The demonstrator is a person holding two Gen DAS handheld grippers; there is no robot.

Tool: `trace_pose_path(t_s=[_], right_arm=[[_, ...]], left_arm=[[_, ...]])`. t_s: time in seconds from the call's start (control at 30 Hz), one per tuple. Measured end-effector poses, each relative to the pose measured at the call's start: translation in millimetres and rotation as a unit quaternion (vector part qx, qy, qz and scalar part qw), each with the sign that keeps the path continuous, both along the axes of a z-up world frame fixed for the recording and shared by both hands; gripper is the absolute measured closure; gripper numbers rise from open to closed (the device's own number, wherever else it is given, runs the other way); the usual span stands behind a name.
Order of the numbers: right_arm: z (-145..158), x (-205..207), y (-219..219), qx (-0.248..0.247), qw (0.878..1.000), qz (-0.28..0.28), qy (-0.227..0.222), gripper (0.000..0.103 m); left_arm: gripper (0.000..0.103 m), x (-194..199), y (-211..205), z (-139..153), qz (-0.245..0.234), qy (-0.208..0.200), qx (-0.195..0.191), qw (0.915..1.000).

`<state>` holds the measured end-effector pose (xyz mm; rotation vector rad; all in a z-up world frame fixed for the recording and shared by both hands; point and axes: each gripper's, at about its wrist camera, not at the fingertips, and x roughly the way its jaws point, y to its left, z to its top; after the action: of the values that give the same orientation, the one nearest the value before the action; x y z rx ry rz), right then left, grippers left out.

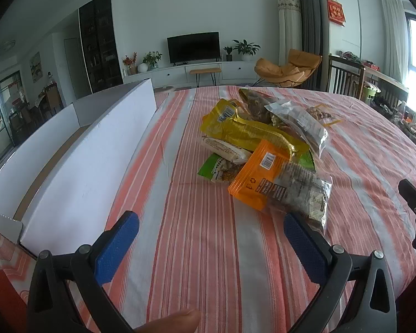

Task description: Organize snacks

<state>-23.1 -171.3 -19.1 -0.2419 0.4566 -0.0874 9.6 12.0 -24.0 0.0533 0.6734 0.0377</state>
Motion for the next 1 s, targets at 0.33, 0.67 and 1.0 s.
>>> trace_pose_path(t_s=[0.33,0.67,1.0], right_arm=[[-1.4,0.2,1.0,0.000,1.000,0.000,0.002,0.001],[-4.2,-1.3,-1.2,0.003,1.000,0.003,0.005,0.001],[-4.8,-2.6,-1.9,0.004,1.000,0.004,0.007,0.001]], left_arm=[[0.000,0.5,-0.4,-2.7,0.001,0.006,0.003,1.0000],[0.000,2.2,-0.4,-4.9,0.002,0.012,0.004,0.9999],[0.000,7.1,4.1,-11.8,0.009,0.032,0.002,0.9995]])
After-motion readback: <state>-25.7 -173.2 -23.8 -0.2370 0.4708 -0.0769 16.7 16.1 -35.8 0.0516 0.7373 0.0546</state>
